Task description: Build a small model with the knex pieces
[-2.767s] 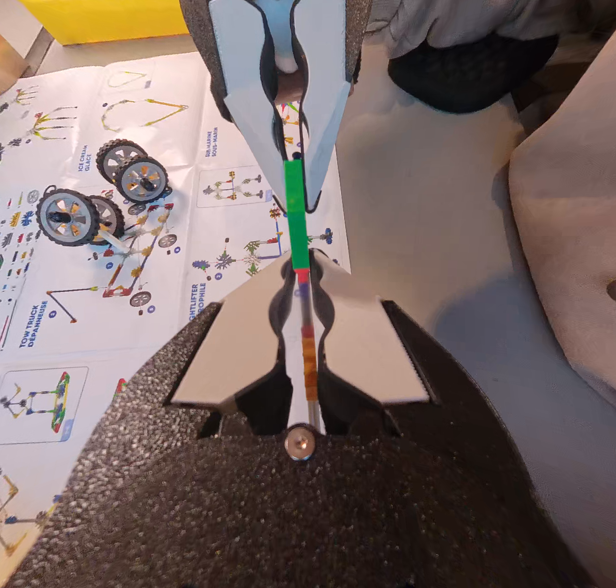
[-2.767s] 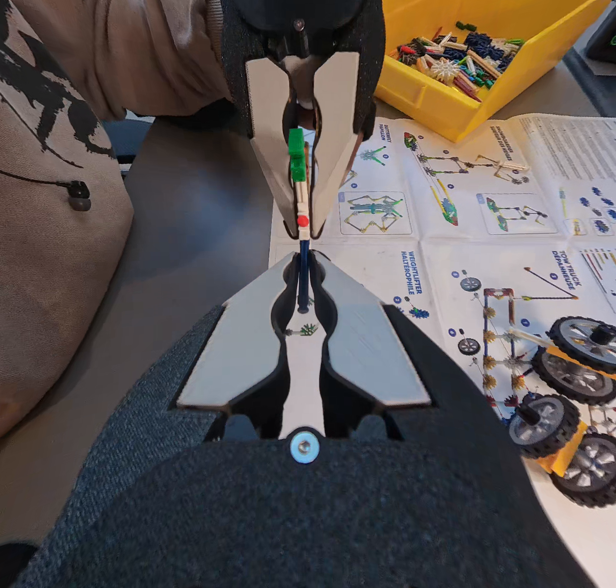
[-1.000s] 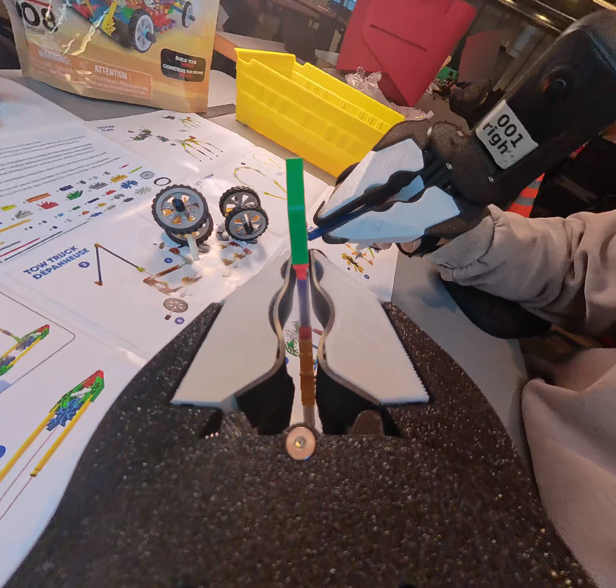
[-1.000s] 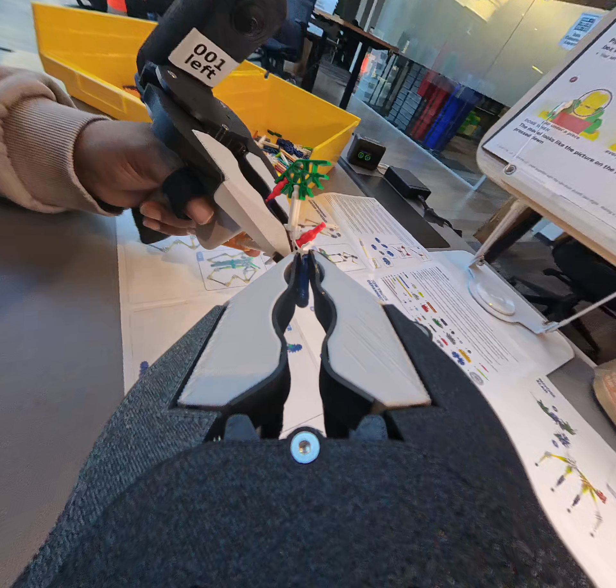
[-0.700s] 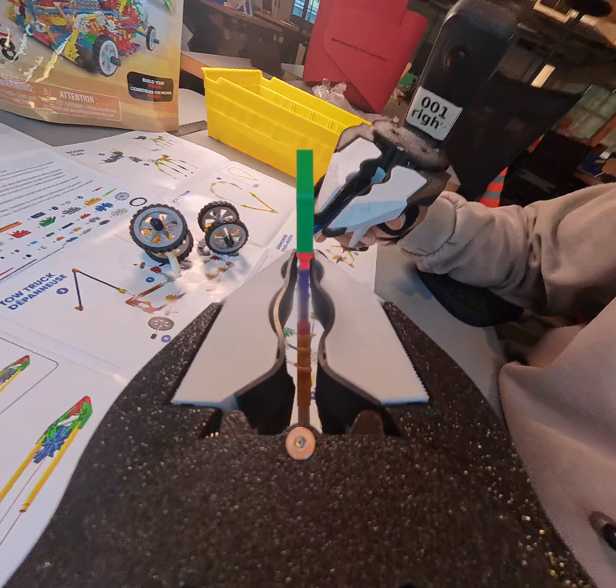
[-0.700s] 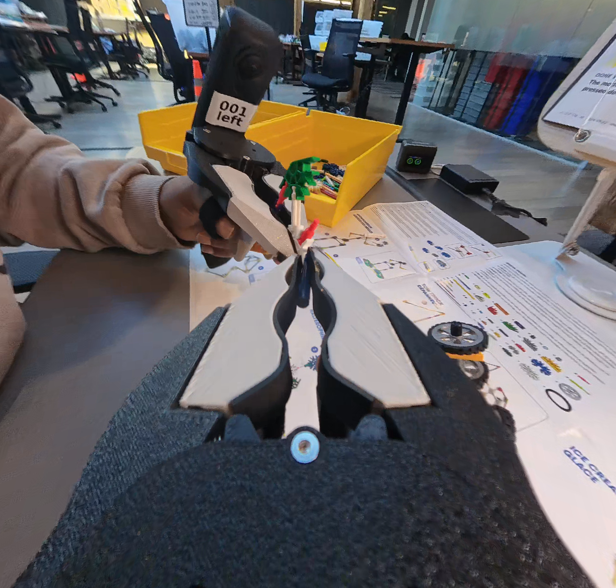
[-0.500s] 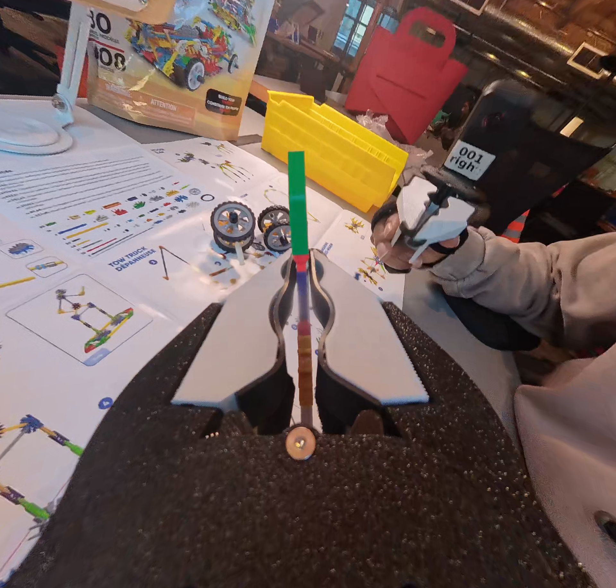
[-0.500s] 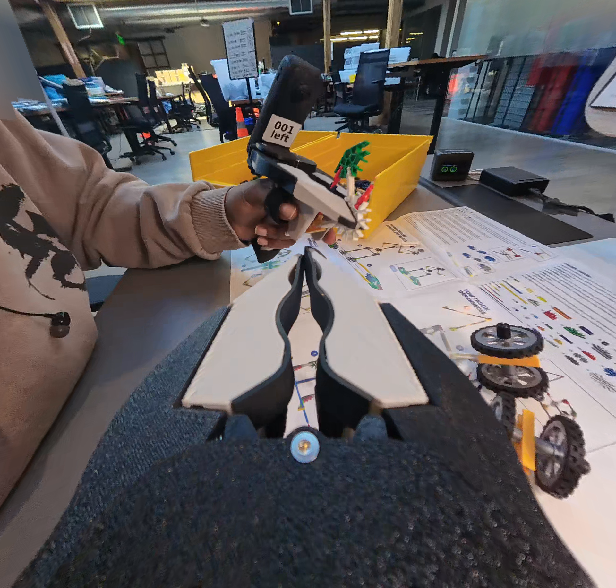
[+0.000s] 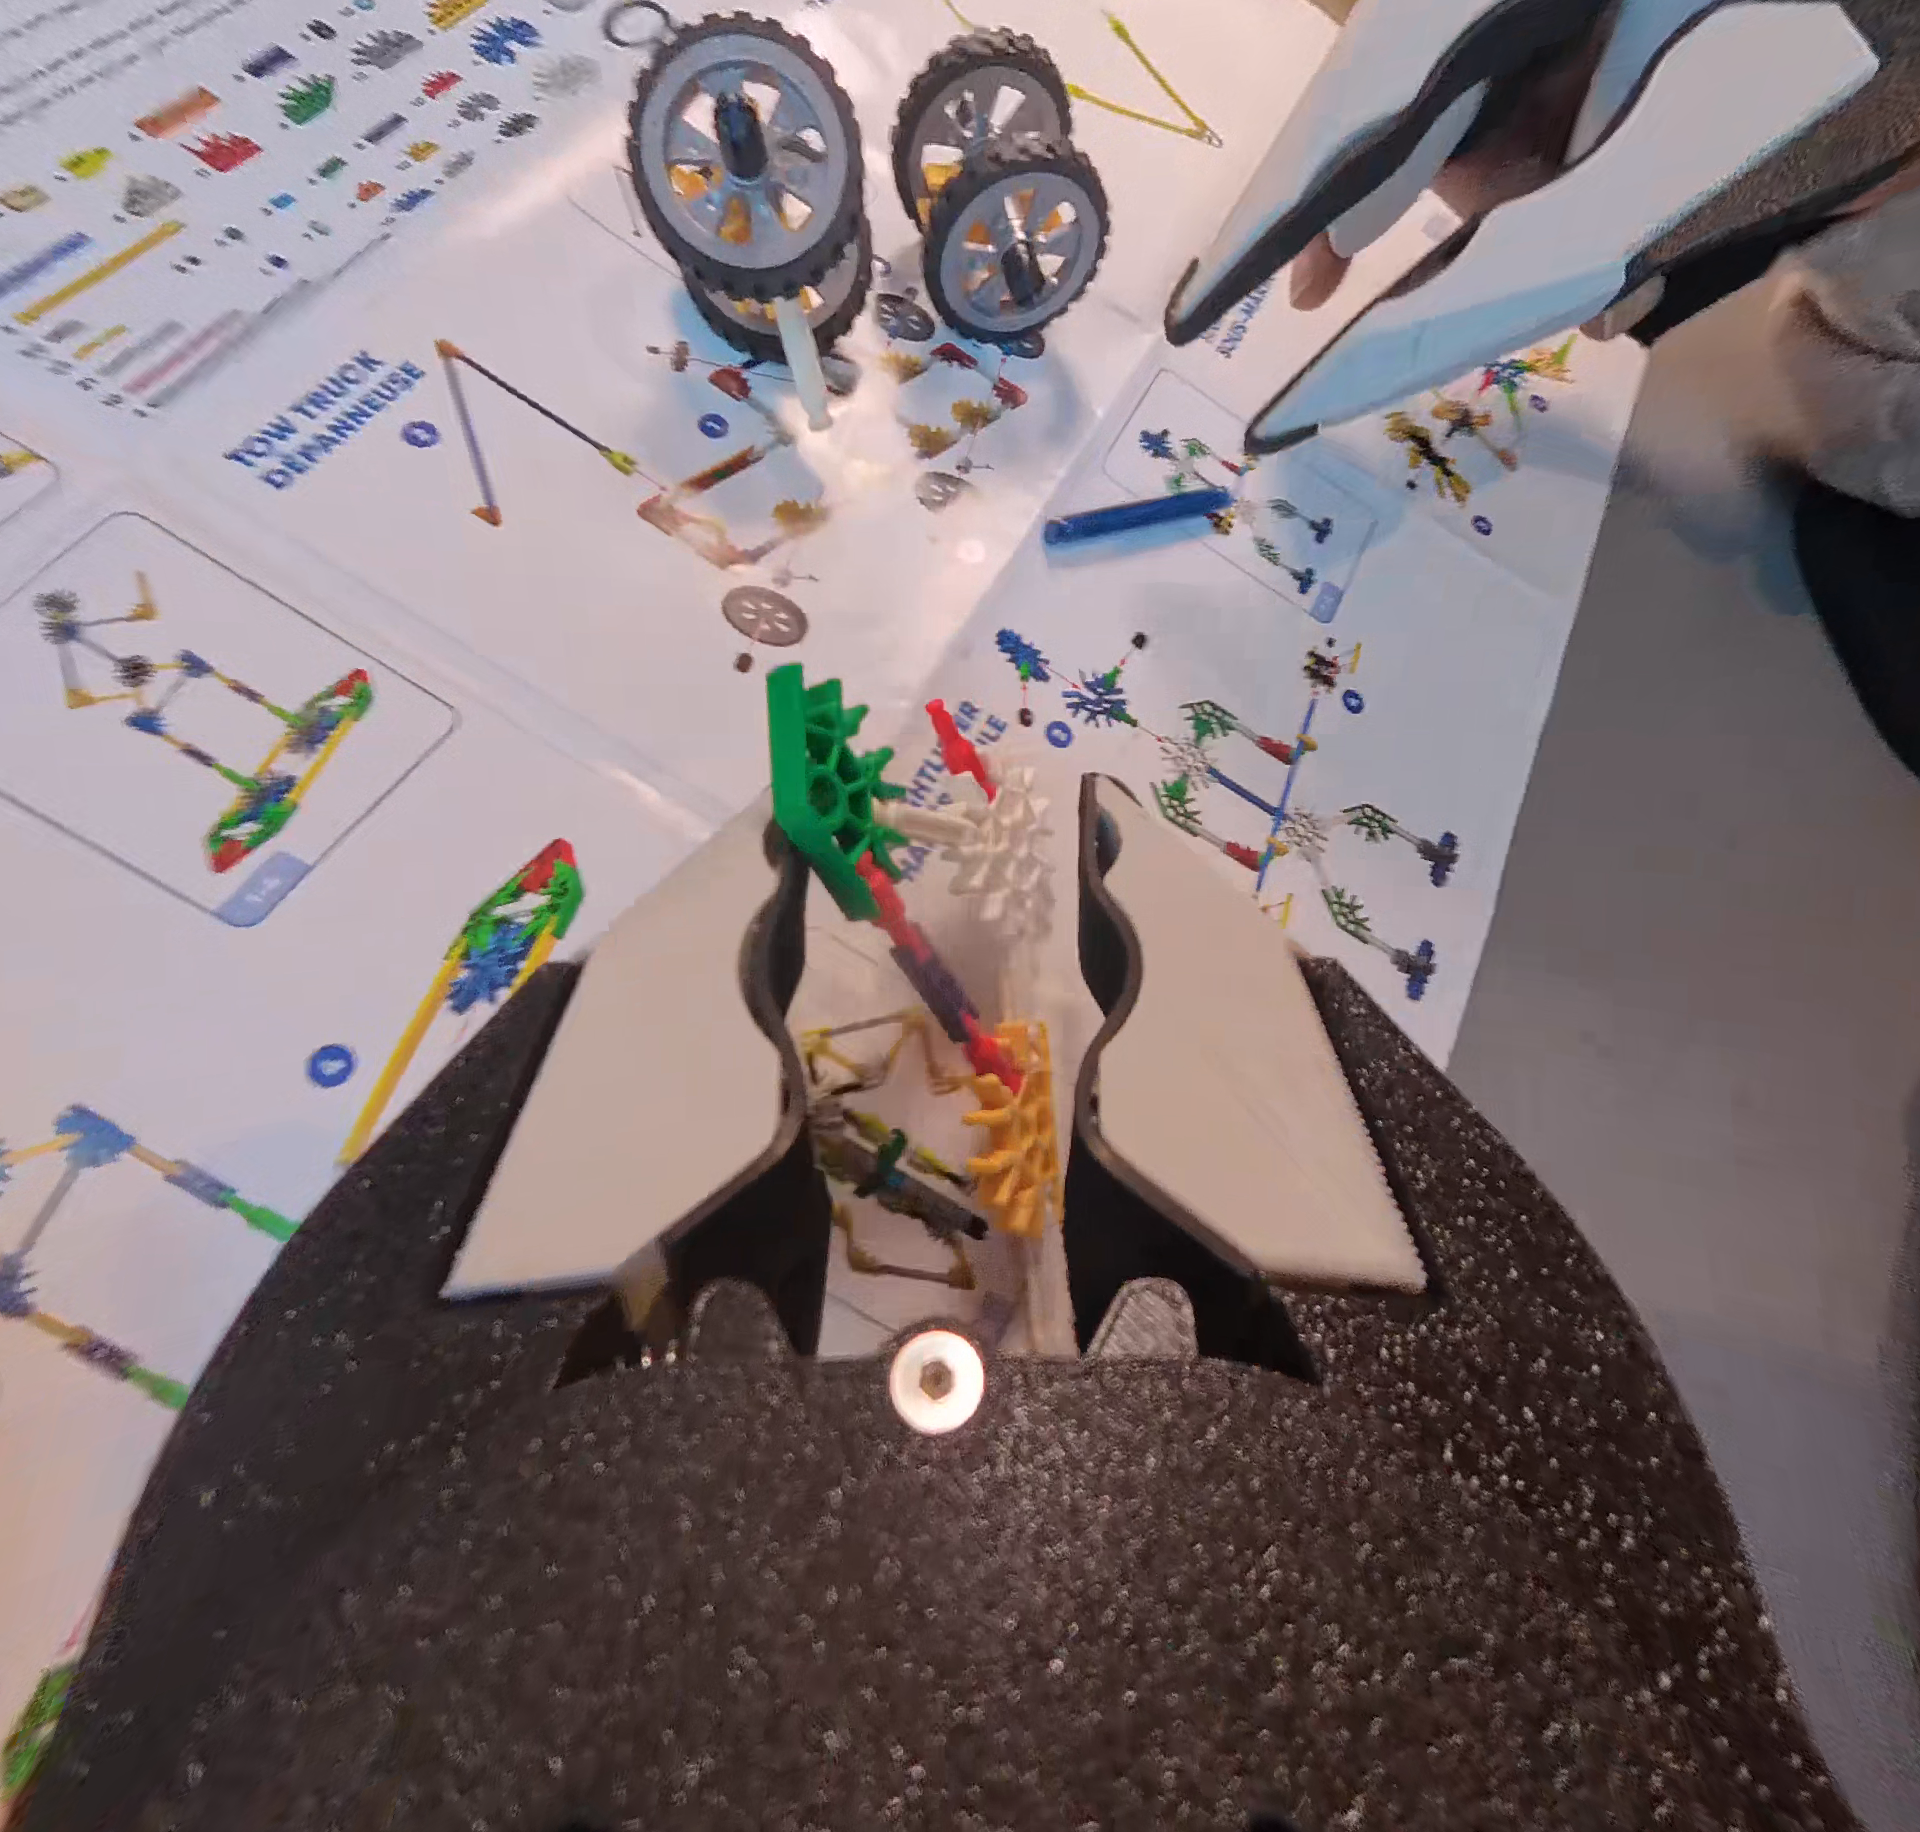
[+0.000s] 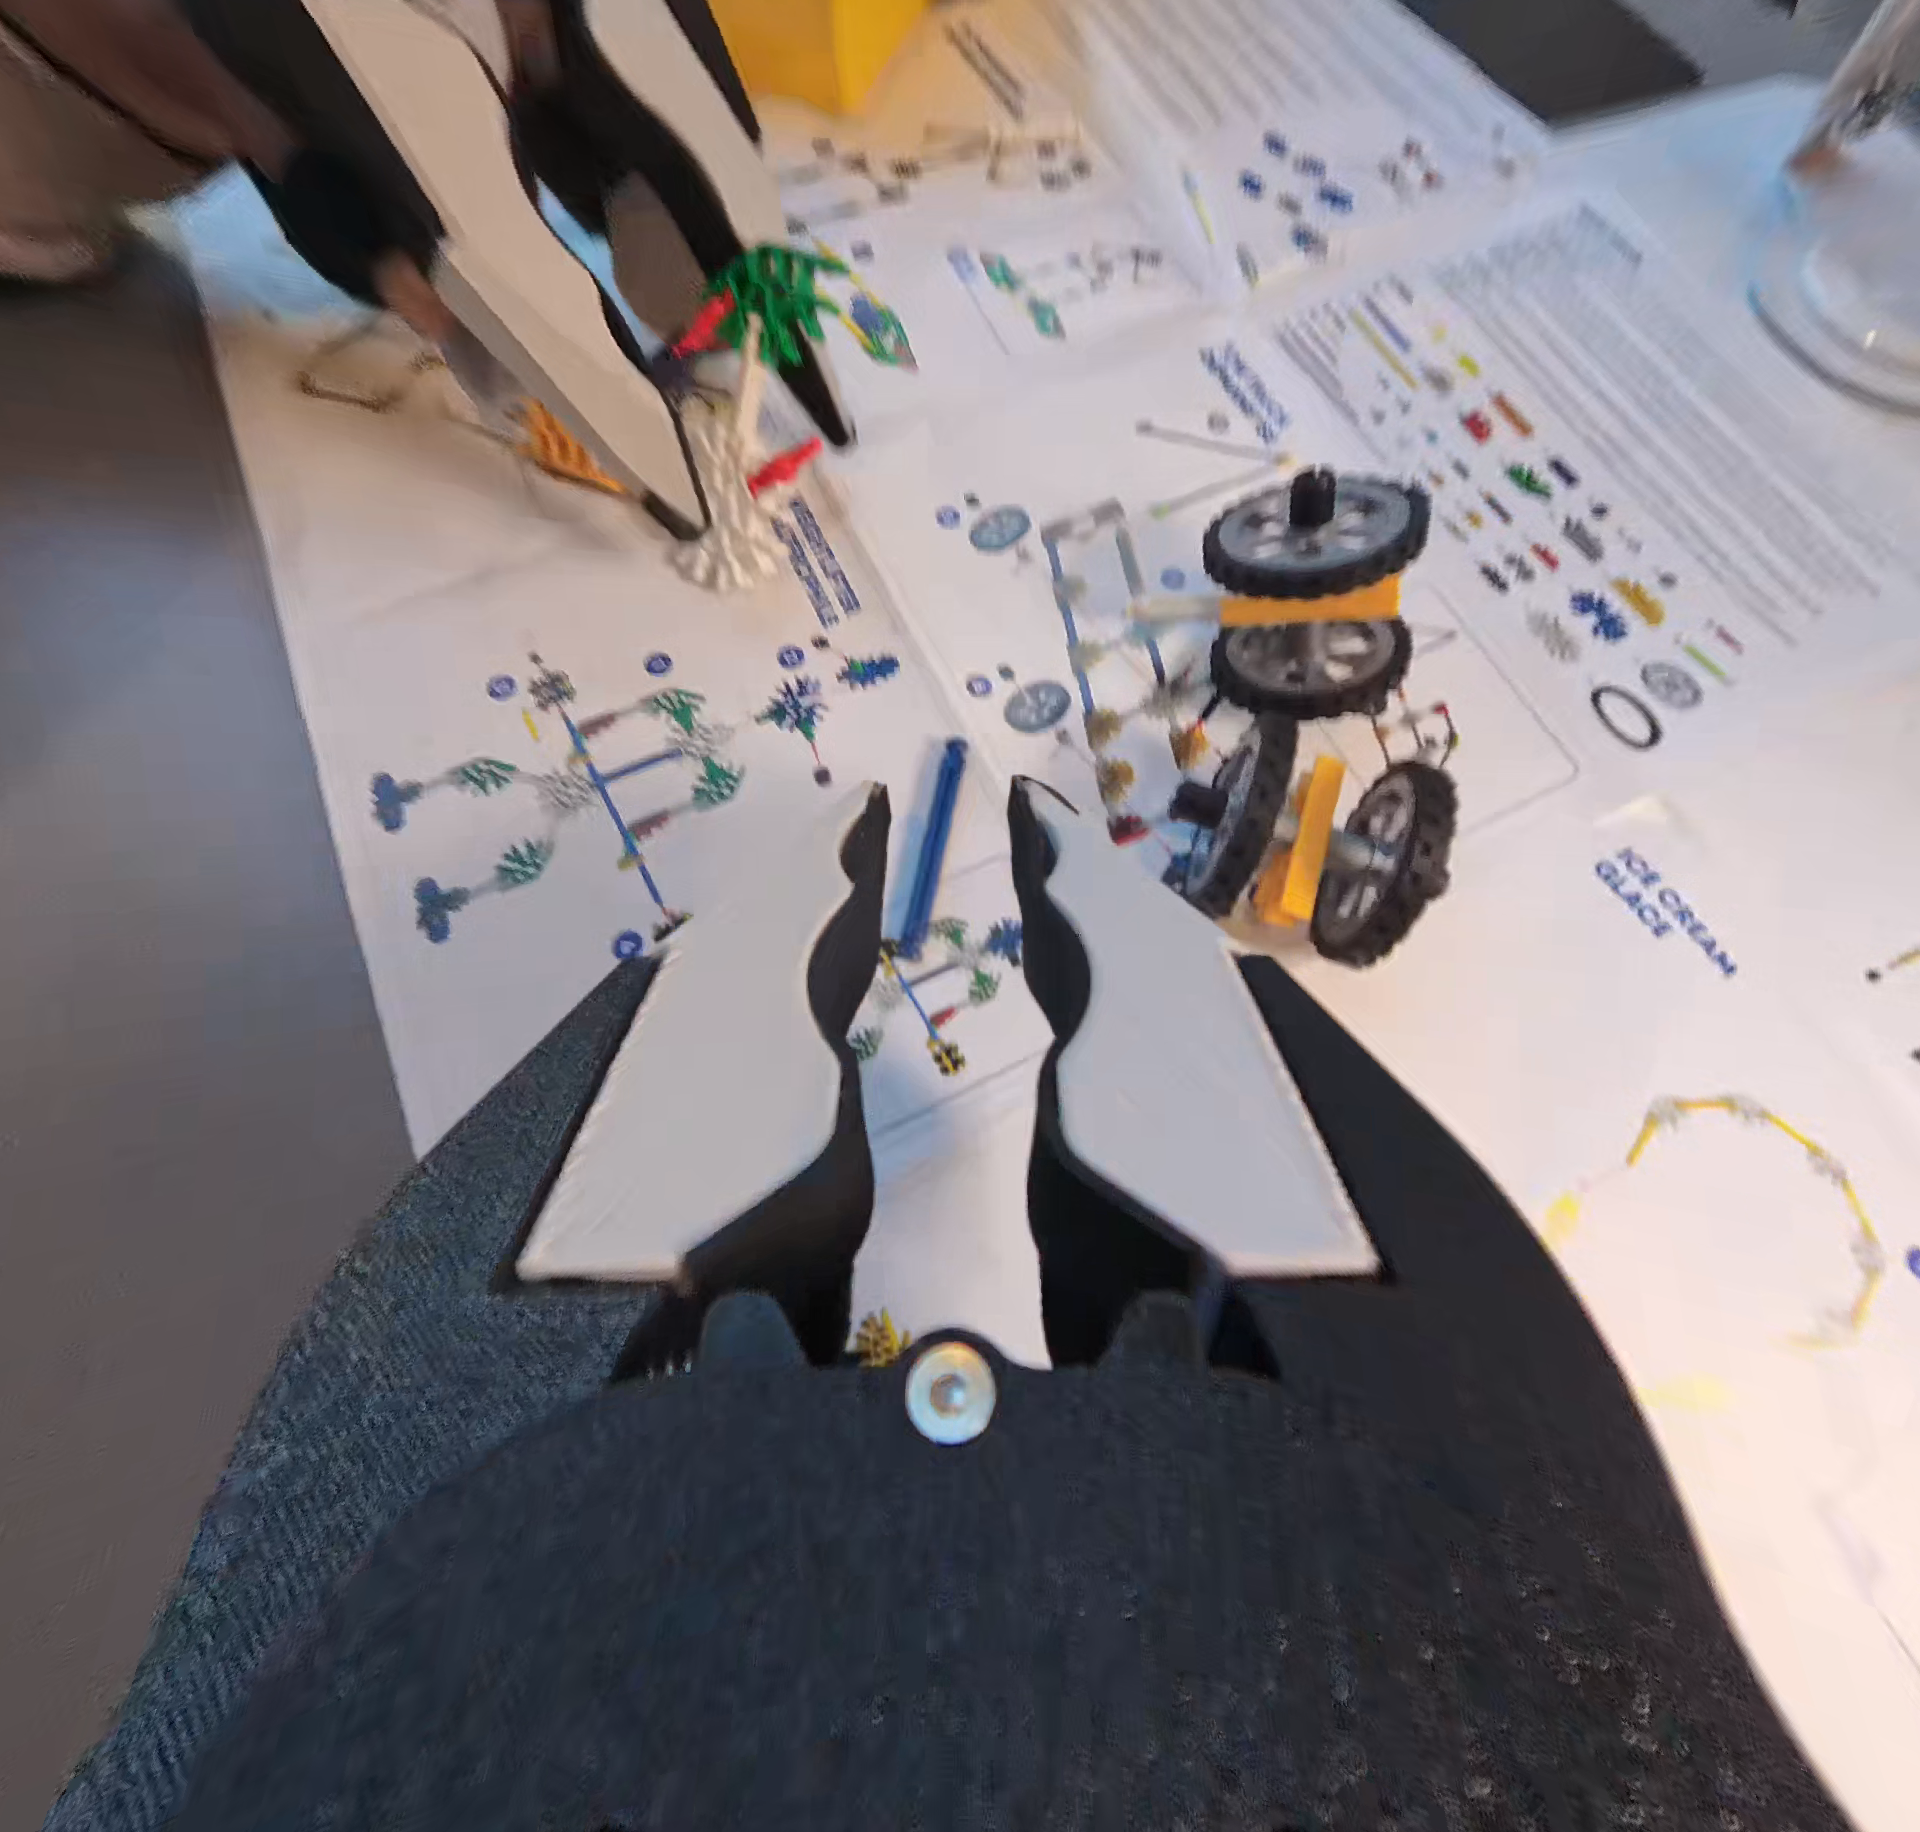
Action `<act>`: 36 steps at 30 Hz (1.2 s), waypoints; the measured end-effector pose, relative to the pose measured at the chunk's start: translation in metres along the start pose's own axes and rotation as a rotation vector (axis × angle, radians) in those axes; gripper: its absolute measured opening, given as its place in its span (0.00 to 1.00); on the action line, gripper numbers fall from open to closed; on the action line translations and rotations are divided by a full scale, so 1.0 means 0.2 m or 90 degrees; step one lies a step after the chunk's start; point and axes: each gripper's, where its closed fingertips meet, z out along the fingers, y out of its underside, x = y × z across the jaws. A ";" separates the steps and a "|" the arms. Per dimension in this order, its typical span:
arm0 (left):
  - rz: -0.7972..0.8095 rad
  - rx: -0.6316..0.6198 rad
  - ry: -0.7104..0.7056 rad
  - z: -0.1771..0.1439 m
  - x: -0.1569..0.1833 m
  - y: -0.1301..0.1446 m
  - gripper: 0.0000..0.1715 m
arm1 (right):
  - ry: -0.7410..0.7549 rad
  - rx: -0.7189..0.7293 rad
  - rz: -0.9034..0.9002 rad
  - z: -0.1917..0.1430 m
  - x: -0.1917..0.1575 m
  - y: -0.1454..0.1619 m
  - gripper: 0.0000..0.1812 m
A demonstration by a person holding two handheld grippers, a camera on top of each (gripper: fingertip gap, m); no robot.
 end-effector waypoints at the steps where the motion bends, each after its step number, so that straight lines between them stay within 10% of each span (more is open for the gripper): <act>1: 0.016 0.009 -0.034 -0.02 -0.04 -0.02 0.32 | 0.014 -0.035 0.007 0.02 0.02 0.06 0.12; 10: 0.160 0.138 -0.067 -0.19 0.02 -0.21 0.32 | -0.042 -0.147 -0.036 0.09 -0.12 0.15 0.01; 24: 0.392 0.022 0.039 -0.10 0.34 -0.06 0.01 | -0.059 0.079 -0.238 0.01 -0.39 -0.23 0.00; 30: 0.220 0.128 -0.385 -0.67 -0.35 -0.33 0.01 | -0.005 0.124 -0.134 -0.04 -0.22 -0.27 0.20; 36: 0.011 -0.057 -0.671 -1.09 -0.90 0.07 0.04 | -0.008 0.084 -0.107 0.05 -0.20 -0.21 0.21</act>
